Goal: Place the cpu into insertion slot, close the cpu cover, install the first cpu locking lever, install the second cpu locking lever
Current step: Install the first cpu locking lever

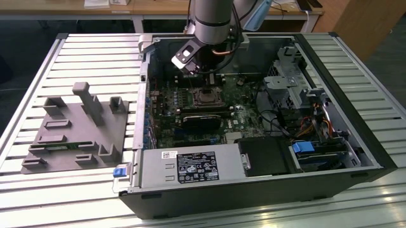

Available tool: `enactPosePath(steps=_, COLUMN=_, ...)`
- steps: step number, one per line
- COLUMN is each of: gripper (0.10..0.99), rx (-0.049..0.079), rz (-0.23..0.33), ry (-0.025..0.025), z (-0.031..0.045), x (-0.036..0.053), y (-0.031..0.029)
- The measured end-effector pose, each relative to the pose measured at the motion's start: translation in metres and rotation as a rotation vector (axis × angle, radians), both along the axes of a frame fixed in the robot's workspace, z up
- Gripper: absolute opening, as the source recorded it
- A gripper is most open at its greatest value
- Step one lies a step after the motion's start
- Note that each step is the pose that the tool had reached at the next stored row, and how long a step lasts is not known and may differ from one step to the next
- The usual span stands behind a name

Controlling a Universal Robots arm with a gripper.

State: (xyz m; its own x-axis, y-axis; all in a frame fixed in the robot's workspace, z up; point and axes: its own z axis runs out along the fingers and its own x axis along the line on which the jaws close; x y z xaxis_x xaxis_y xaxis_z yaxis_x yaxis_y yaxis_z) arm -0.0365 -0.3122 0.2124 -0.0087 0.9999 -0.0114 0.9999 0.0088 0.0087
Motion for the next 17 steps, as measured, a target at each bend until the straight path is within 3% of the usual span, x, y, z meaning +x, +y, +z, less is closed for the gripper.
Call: enactPosePath(steps=17, gripper=0.106, rx=0.000, rz=0.000, ry=0.0000, z=0.0197, x=0.0000, y=0.0000)
